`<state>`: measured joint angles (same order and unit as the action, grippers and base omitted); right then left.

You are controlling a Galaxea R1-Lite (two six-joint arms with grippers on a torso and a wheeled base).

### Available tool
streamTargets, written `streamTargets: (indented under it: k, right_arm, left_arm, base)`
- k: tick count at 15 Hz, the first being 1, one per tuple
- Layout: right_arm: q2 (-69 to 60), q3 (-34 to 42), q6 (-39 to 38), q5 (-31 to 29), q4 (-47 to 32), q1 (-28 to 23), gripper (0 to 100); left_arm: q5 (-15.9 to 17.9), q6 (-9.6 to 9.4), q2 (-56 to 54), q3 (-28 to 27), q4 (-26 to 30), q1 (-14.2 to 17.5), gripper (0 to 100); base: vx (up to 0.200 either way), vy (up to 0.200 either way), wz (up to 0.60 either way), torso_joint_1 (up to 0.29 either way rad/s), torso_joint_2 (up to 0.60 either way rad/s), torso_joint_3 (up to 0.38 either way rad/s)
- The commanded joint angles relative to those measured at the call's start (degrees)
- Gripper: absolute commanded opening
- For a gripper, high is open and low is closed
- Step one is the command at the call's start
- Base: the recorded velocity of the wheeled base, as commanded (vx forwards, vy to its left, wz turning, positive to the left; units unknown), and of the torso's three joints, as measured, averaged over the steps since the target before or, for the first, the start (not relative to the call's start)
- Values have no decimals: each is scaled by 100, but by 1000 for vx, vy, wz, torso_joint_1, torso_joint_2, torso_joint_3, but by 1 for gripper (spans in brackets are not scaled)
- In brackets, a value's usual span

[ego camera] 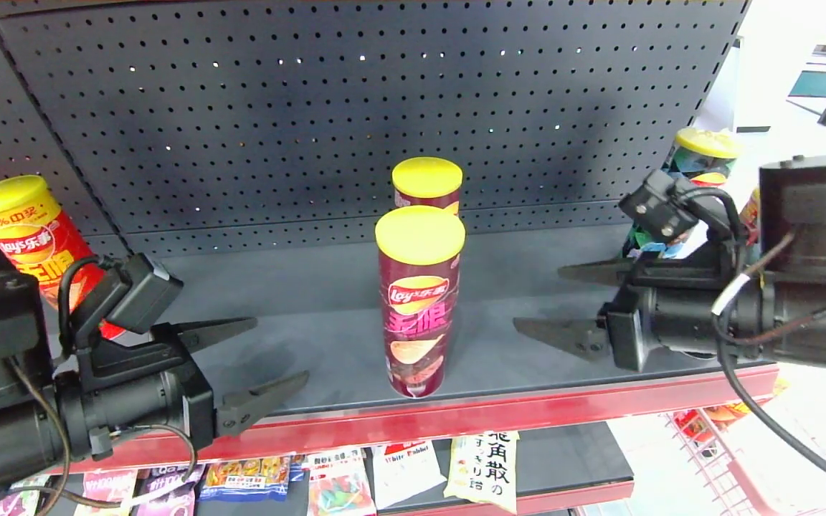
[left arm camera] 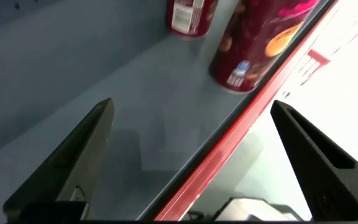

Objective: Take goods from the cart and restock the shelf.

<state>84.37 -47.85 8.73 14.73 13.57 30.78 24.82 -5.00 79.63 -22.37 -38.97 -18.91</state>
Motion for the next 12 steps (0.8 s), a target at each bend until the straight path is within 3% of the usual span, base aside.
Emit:
streamTargets:
  k: [1, 3, 7, 12]
  right_arm:
    - [-1133, 988, 6, 13, 23, 33, 100]
    - [-1661, 1436, -3, 13, 5, 24, 100]
    - [-2689, 2104, -135, -31, -12, -266, 100]
    - [-2944, 2183, -143, -49, -3, -969, 100]
  left_arm:
    - [-21, -168, 457, -39, -14, -25, 100]
    - [-30, -344, 686, -110, -14, -96, 100]
    - [-250, -353, 1433, -646, -5, -394, 100]
    - [-364, -353, 1872, -997, -5, -473, 100]
  base:
    - [0, 0, 0, 0, 0, 0]
    - [0, 0, 0, 0, 0, 0]
    - [0, 0, 0, 0, 0, 0]
    - [0, 0, 0, 0, 0, 0]
